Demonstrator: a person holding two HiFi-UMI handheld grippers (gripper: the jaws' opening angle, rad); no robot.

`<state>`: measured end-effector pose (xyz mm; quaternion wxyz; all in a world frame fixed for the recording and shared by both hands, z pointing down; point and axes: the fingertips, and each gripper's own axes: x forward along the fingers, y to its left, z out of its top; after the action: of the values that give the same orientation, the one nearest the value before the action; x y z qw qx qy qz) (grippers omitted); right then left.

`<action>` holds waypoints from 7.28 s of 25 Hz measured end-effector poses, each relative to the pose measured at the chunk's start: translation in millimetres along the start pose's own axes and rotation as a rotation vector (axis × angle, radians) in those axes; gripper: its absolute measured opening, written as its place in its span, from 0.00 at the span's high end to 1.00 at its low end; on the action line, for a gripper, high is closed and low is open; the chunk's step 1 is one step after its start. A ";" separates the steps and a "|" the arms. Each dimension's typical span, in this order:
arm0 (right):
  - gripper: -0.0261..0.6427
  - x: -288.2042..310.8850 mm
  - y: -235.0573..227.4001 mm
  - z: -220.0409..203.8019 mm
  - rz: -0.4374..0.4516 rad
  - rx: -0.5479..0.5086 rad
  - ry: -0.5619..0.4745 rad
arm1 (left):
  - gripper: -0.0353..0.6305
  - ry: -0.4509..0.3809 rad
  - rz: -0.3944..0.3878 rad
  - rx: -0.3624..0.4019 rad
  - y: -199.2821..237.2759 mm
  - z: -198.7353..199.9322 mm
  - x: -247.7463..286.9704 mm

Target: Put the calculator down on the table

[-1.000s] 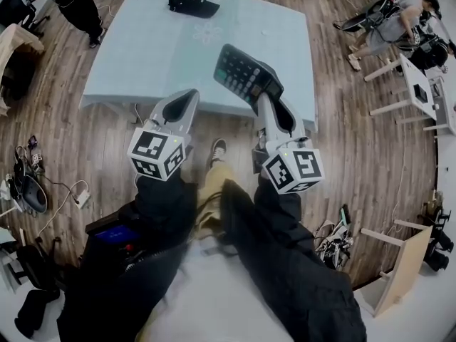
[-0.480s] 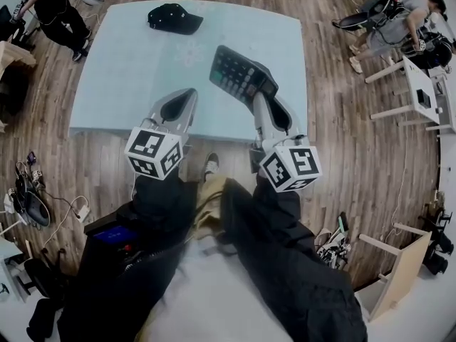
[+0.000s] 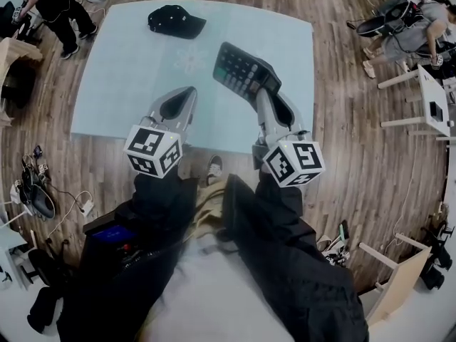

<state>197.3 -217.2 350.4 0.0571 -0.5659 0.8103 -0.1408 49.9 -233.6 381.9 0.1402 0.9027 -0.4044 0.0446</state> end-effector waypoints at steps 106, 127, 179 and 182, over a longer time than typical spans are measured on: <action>0.96 70.9 8.4 -160.1 -0.160 0.072 0.305 | 0.95 0.209 -0.068 -0.087 53.6 -99.9 24.8; 0.96 100.2 80.3 18.7 -0.048 -0.195 -0.089 | 0.95 -0.190 -0.062 0.099 40.7 68.5 15.0; 0.97 93.6 85.5 42.6 -0.111 -0.293 -0.115 | 0.95 -0.178 -0.047 0.114 41.9 76.2 14.0; 0.97 95.3 86.9 38.5 -0.096 -0.297 -0.115 | 0.95 -0.172 -0.043 0.109 44.3 73.6 13.3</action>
<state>95.1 -284.6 294.6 0.0125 -0.6134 0.7896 0.0107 23.5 -292.5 323.6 0.0566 0.9179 -0.3925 -0.0139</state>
